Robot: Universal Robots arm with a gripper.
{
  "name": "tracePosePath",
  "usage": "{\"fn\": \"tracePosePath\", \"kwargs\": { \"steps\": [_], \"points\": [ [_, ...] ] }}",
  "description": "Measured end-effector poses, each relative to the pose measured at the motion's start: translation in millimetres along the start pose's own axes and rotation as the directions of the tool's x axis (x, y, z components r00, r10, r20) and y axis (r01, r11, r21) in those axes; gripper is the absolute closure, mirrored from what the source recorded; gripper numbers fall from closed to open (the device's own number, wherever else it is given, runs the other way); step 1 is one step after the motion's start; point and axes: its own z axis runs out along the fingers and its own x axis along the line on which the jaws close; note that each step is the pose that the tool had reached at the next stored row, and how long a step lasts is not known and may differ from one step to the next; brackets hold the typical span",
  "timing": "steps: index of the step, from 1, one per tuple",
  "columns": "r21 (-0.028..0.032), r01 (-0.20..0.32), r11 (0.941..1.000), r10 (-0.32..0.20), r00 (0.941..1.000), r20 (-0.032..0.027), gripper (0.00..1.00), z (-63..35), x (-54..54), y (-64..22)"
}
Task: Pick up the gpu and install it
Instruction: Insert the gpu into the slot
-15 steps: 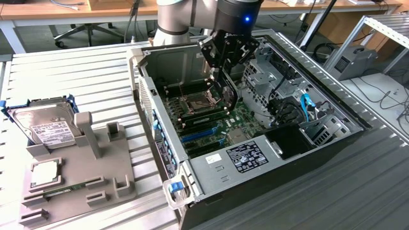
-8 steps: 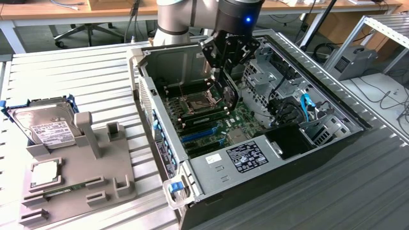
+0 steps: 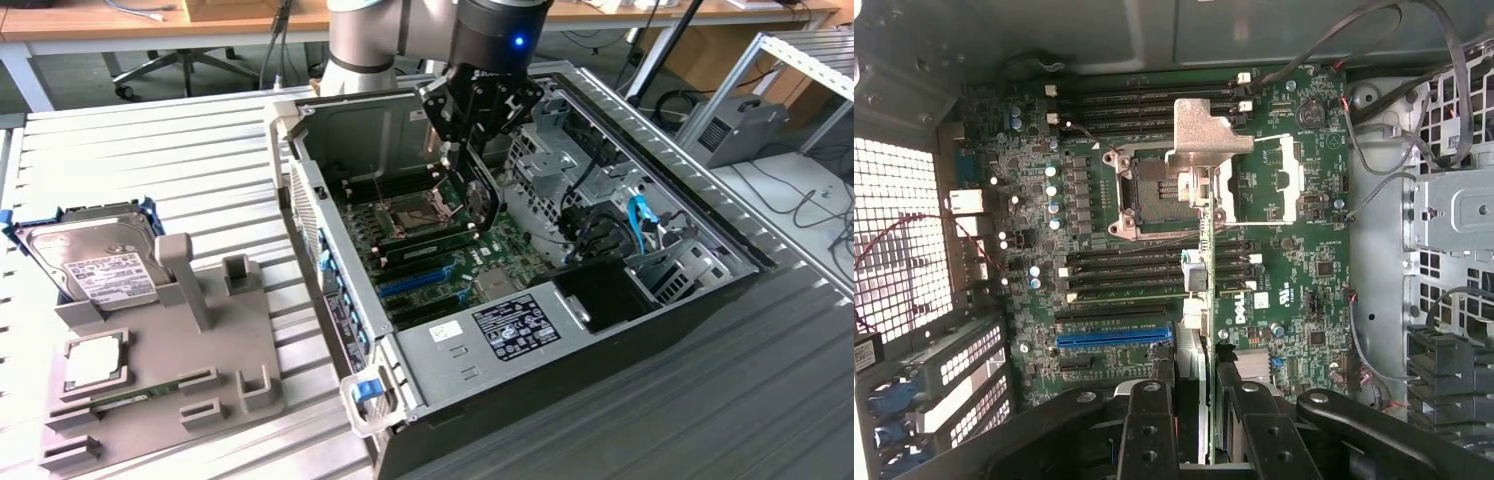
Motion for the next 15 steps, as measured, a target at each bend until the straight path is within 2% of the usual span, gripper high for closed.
{"fn": "tracePosePath", "kwargs": {
  "steps": [9,15],
  "points": [
    [-0.0001,0.007,1.0000,-0.007,1.0000,0.0003,0.74,0.0,0.0,0.0],
    [-0.0008,0.049,0.9988,-0.049,0.9988,0.0015,0.74,0.0,0.0,0.0]
  ]
}}
